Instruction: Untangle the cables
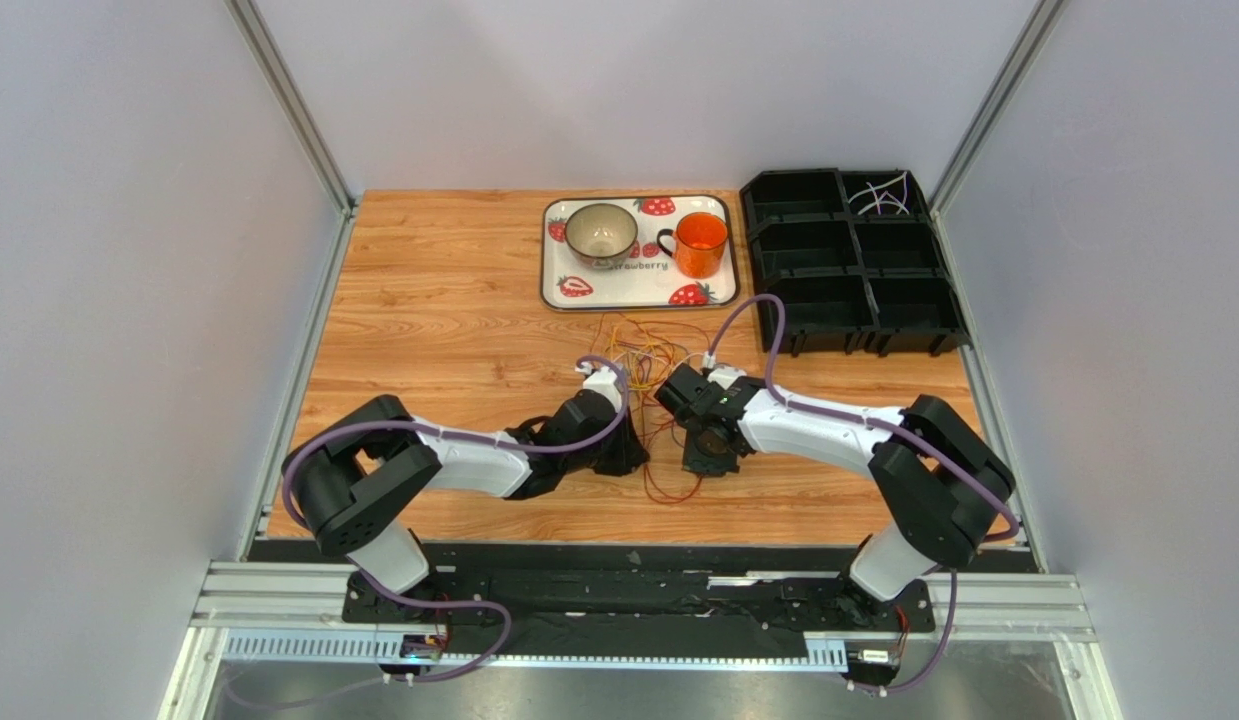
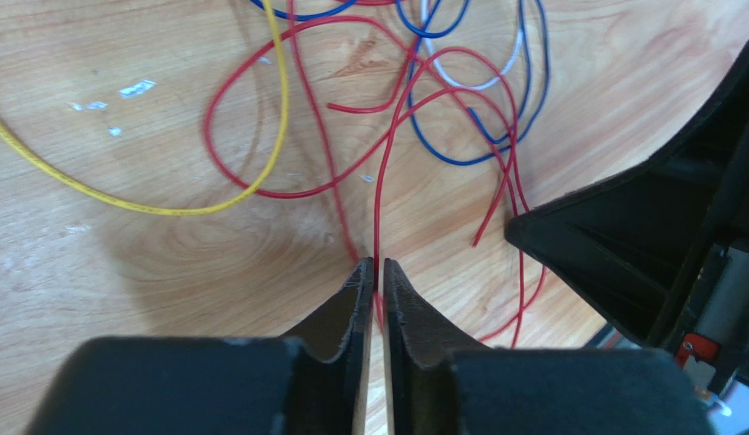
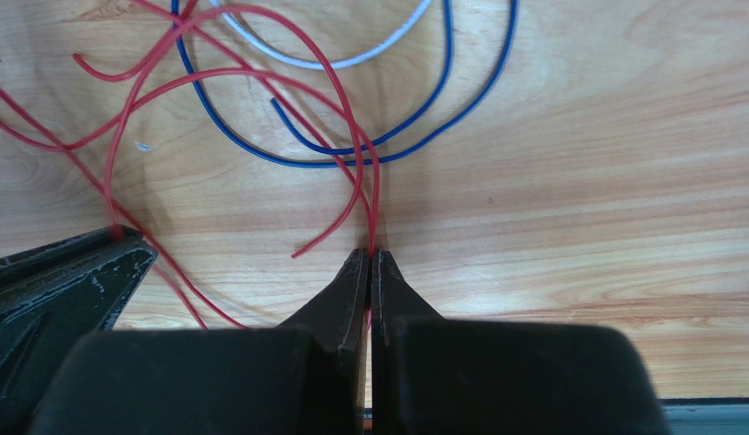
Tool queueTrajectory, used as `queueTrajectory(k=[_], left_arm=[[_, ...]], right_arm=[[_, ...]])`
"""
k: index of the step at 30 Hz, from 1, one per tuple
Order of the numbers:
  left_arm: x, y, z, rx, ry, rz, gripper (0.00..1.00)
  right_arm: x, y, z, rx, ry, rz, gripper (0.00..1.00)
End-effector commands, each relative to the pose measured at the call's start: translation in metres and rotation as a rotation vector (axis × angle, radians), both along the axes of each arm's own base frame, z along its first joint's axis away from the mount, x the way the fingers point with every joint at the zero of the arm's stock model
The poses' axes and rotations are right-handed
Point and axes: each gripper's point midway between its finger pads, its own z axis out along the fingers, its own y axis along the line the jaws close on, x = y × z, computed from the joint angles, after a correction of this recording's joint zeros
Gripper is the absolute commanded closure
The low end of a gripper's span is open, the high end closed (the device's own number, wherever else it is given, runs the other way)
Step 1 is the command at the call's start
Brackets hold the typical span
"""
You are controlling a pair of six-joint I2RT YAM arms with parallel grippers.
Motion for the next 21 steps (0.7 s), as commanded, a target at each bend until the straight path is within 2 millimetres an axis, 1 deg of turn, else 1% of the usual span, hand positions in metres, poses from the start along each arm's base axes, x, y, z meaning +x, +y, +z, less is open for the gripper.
queueTrajectory(k=[1, 2, 3, 4, 6, 7, 8, 9, 11, 12, 13, 16, 17, 19, 20, 21], left_arm=[[-0.002, -0.012, 0.026, -0.103, -0.078, -0.065, 0.81], [-0.003, -0.012, 0.028, -0.108, -0.085, -0.069, 0.77], [-0.003, -0.01, 0.03, -0.112, -0.092, -0.07, 0.75], [-0.003, -0.011, 0.032, -0.119, -0.1, -0.072, 0.74], [-0.003, -0.009, 0.035, -0.127, -0.115, -0.068, 0.68], [-0.003, -0.008, 0.037, -0.133, -0.122, -0.066, 0.66], [-0.004, -0.006, 0.037, -0.133, -0.127, -0.065, 0.63], [-0.003, -0.005, 0.039, -0.137, -0.135, -0.061, 0.62], [-0.003, -0.004, 0.041, -0.14, -0.143, -0.059, 0.61], [-0.003, -0.005, 0.042, -0.14, -0.148, -0.061, 0.61], [-0.003, -0.005, 0.043, -0.142, -0.151, -0.061, 0.61], [-0.002, -0.005, 0.044, -0.143, -0.16, -0.063, 0.6], [-0.002, -0.006, 0.045, -0.144, -0.163, -0.066, 0.6], [-0.003, -0.006, 0.046, -0.144, -0.169, -0.072, 0.59], [-0.003, -0.007, 0.046, -0.142, -0.172, -0.076, 0.58], [-0.003, -0.007, 0.046, -0.141, -0.173, -0.076, 0.58]], right_arm=[[0.003, -0.013, 0.026, -0.01, -0.085, -0.012, 1.0], [0.004, -0.014, 0.034, -0.002, -0.107, -0.007, 1.0], [0.005, -0.017, 0.041, 0.001, -0.126, -0.003, 1.0], [0.004, -0.021, 0.057, 0.017, -0.159, -0.003, 1.0], [0.006, -0.029, 0.075, 0.015, -0.213, -0.006, 1.0], [0.005, -0.034, 0.095, 0.042, -0.258, -0.008, 1.0], [0.007, -0.039, 0.105, 0.036, -0.291, 0.001, 1.0], [0.007, -0.041, 0.115, 0.049, -0.317, 0.014, 1.0], [0.008, -0.044, 0.147, 0.095, -0.397, 0.053, 1.0], [0.007, -0.047, 0.156, 0.104, -0.423, 0.065, 1.0], [0.009, -0.049, 0.177, 0.133, -0.481, 0.069, 1.0], [0.013, -0.063, 0.206, 0.117, -0.575, 0.074, 1.0], [0.014, -0.067, 0.226, 0.128, -0.626, 0.082, 1.0], [0.018, -0.075, 0.245, 0.115, -0.689, 0.075, 1.0], [0.018, -0.078, 0.262, 0.12, -0.732, 0.091, 1.0], [0.019, -0.08, 0.272, 0.125, -0.761, 0.092, 1.0]])
